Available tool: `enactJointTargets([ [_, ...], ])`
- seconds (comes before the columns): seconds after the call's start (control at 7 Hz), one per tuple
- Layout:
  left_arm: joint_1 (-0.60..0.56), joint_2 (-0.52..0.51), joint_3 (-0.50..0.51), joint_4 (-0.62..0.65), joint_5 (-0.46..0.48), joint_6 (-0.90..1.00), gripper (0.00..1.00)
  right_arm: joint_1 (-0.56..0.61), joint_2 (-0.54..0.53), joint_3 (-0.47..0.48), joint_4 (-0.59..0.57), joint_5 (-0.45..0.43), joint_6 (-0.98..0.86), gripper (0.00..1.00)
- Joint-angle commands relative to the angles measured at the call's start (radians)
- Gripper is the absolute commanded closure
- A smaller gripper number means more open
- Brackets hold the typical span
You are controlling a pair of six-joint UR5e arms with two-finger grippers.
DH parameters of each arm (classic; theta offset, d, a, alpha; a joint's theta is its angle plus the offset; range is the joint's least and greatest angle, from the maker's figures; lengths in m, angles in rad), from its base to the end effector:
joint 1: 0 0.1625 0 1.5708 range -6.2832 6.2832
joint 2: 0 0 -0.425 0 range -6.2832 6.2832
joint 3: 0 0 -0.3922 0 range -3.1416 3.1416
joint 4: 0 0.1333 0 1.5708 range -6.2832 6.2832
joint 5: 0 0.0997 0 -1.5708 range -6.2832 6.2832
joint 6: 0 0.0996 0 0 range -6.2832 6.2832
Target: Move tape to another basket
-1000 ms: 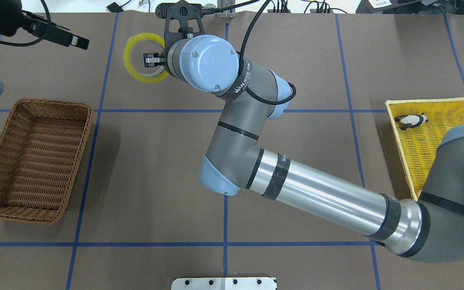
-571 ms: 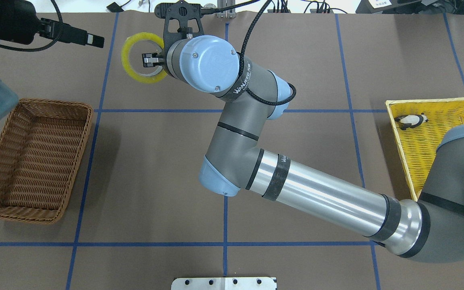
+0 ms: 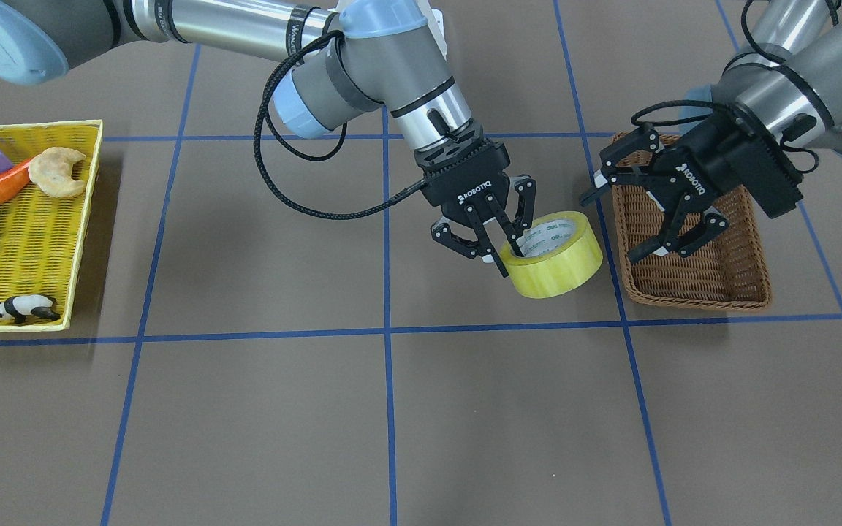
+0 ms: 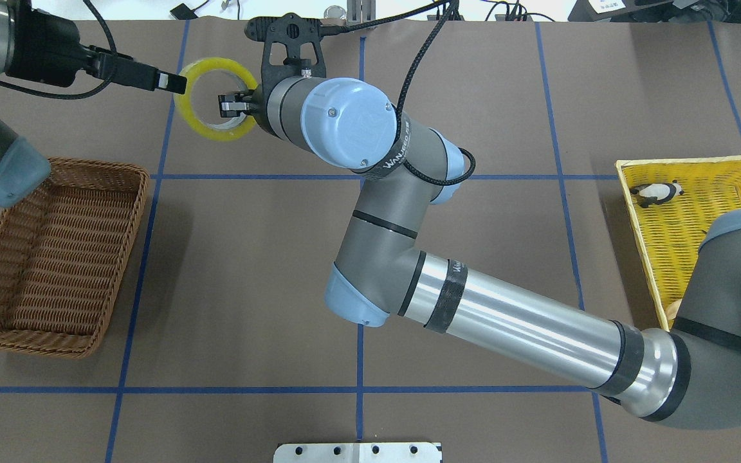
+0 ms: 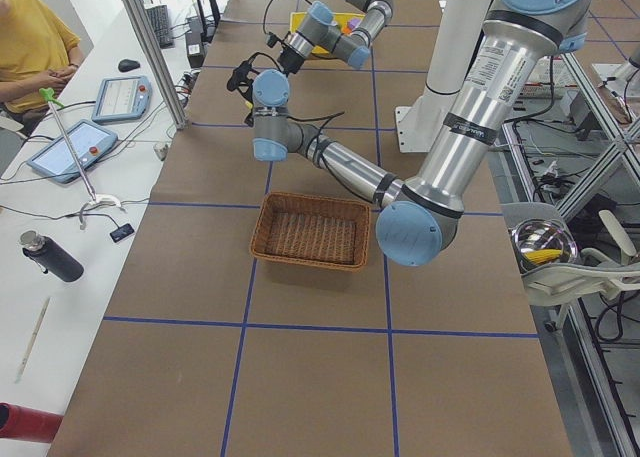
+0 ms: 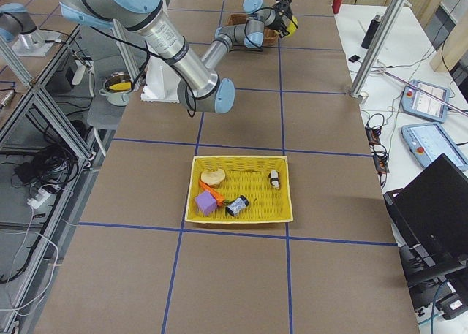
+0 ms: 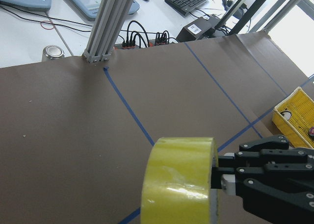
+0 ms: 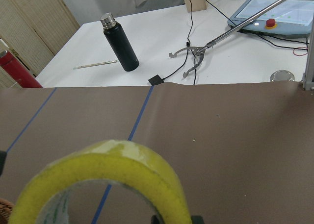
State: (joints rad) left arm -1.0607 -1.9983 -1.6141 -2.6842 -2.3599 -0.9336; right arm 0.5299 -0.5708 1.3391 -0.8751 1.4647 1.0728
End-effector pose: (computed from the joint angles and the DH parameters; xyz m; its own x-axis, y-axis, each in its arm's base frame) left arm 0.2357 -0.5494 0.2707 0.1544 0.5825 -0.7980 0.2195 0.7673 0.6025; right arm -0.5734 -0.5026 0.0310 0.3643 -0.3371 0.8681 -0.4774 0.7328 0.4849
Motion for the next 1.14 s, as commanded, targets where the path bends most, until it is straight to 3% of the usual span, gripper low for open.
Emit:
enactJointTargets([
  [0.0,0.001,-0.005,0.003,0.000,-0.007,-0.004,0.01,-0.013,-0.004,0.002,0.031,-0.003,-0.001,1.00],
  [0.57,0.008,-0.005,0.003,0.000,-0.009,-0.004,0.03,-0.022,-0.004,0.015,0.058,-0.004,-0.001,1.00],
  [0.71,0.024,-0.005,-0.001,-0.002,-0.009,-0.002,0.33,-0.022,-0.004,0.015,0.059,-0.004,-0.001,1.00],
  [0.86,0.033,-0.004,-0.004,-0.002,-0.009,-0.001,0.99,-0.021,-0.004,0.023,0.062,-0.004,0.001,0.63],
  [1.0,0.033,-0.005,-0.003,-0.002,-0.009,0.004,1.00,-0.027,-0.023,0.029,0.118,-0.012,0.001,0.01],
])
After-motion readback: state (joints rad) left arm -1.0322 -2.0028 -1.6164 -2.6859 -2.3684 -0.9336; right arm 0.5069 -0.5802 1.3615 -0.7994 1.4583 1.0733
